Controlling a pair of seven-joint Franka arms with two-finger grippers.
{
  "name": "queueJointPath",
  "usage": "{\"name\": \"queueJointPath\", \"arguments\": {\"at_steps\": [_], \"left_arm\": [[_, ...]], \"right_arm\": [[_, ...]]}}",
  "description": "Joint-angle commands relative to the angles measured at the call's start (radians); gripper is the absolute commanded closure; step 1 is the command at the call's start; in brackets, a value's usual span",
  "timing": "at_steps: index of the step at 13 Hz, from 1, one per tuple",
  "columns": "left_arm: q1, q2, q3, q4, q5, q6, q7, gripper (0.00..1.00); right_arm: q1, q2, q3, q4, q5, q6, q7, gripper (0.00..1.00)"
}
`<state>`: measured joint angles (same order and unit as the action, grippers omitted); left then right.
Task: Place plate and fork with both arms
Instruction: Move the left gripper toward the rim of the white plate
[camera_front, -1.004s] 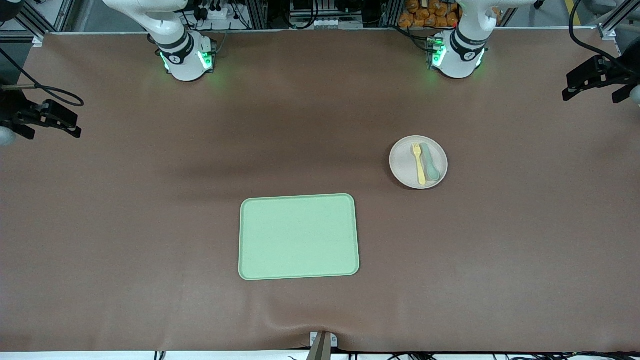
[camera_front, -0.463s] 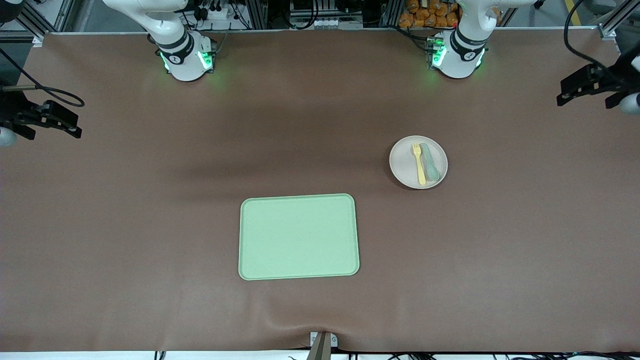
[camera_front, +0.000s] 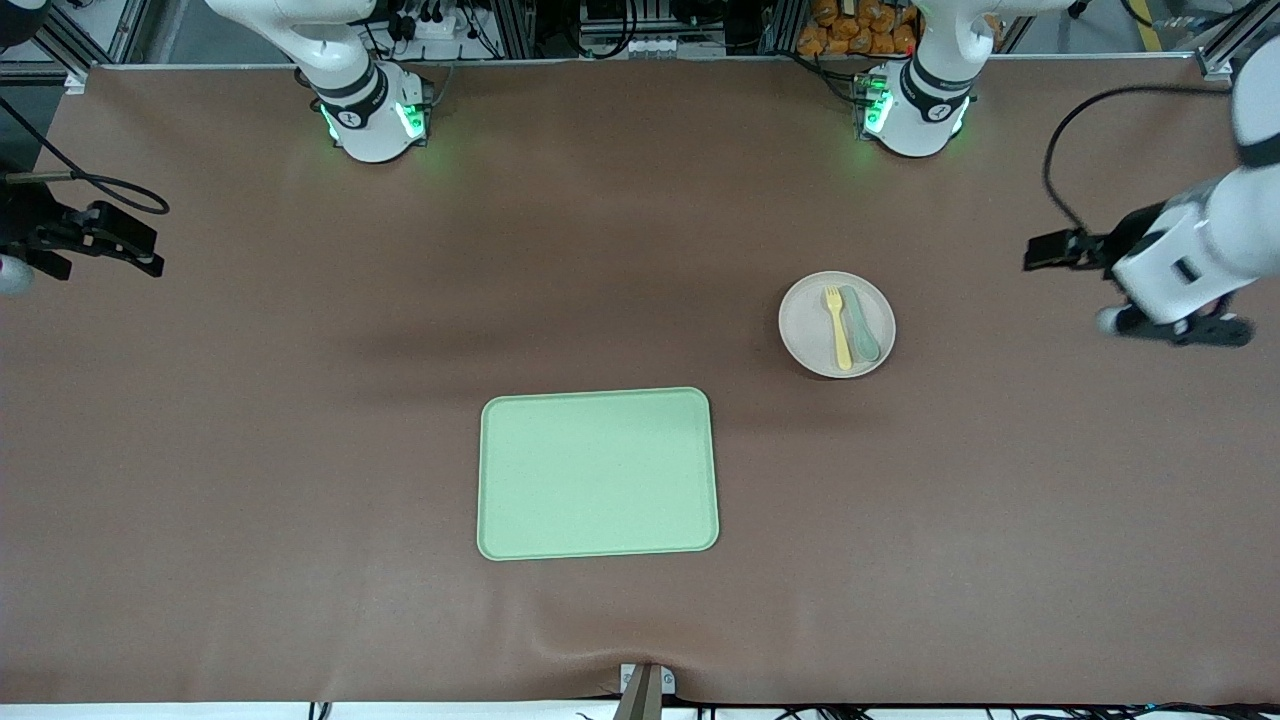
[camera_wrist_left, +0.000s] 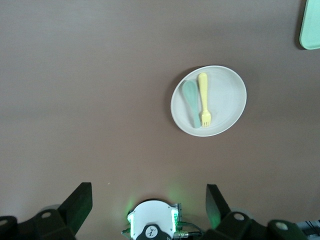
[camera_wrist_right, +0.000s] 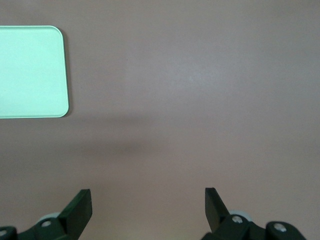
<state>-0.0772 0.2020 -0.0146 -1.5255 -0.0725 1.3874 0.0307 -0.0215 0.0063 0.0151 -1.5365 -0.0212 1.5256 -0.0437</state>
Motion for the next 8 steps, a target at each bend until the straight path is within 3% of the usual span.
{"name": "queueJointPath", "arguments": {"at_steps": [1, 4, 8], "left_arm": [[-0.003, 0.083, -0.044, 0.010, -0.017, 0.065, -0.040, 0.00], [-0.022, 0.137, -0.047, -0.005, -0.017, 0.139, -0.049, 0.00], [-0.071, 0.132, -0.047, -0.191, -0.017, 0.326, -0.126, 0.00]], "right_arm": [[-0.020, 0.009, 0.019, 0.022, -0.002, -0.010, 0.012, 0.00], [-0.023, 0.009, 0.017, 0.022, -0.002, -0.013, 0.012, 0.00], [-0.018, 0.009, 0.017, 0.022, -0.002, -0.010, 0.012, 0.00]]}}
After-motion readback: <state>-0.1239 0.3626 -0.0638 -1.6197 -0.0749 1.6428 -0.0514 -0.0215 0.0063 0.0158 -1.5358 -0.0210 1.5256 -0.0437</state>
